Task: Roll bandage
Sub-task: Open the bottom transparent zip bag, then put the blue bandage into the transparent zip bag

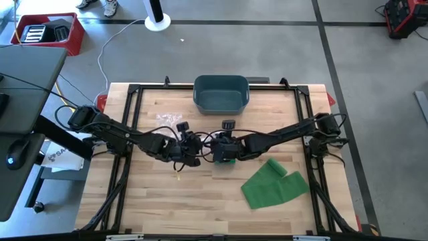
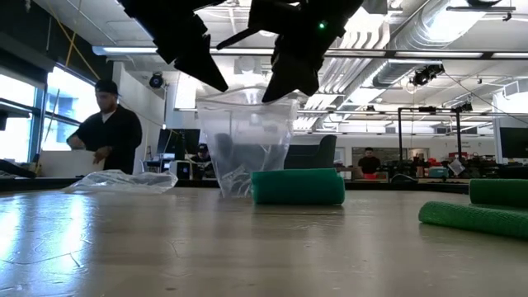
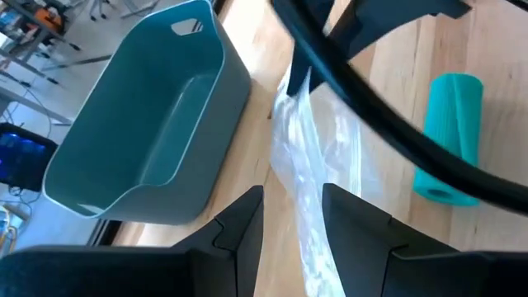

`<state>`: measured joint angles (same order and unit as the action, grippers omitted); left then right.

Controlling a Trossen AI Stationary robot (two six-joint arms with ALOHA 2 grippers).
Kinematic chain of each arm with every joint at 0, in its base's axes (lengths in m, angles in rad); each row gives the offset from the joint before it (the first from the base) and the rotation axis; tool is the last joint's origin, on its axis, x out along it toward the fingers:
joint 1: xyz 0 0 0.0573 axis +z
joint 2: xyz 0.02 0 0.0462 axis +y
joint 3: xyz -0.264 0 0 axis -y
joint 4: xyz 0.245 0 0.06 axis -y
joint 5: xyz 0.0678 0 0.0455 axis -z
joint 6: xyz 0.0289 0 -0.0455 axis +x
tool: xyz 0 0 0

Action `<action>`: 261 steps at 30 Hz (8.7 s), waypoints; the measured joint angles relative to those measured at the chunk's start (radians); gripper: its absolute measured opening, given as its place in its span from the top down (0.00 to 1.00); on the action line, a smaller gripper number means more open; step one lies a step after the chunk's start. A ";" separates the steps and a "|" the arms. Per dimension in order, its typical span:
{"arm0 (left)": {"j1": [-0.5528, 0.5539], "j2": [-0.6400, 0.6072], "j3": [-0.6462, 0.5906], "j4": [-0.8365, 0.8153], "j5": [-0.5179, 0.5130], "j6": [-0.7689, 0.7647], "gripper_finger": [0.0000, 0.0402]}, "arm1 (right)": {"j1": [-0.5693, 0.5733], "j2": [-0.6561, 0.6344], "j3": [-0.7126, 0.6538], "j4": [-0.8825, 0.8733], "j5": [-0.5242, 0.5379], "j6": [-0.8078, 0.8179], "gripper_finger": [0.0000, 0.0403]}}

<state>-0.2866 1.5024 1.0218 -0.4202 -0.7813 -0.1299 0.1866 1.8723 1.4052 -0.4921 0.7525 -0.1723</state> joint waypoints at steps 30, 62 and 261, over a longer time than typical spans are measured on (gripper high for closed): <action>0.032 -0.001 -0.053 -0.047 0.104 -0.111 0.91 | 0.033 -0.021 0.001 0.149 -0.189 -0.070 0.98; -0.058 -0.001 -0.060 0.110 -0.193 -0.232 1.00 | -0.016 -0.014 0.000 0.110 -0.415 -0.246 0.52; 0.033 -0.036 -0.058 0.174 0.091 -0.441 1.00 | -0.033 -0.251 -0.176 0.020 -0.284 0.664 0.97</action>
<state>-0.2541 1.4668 0.9634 -0.2464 -0.6907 -0.5707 0.1532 1.6215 1.2293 -0.4719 0.4681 0.4917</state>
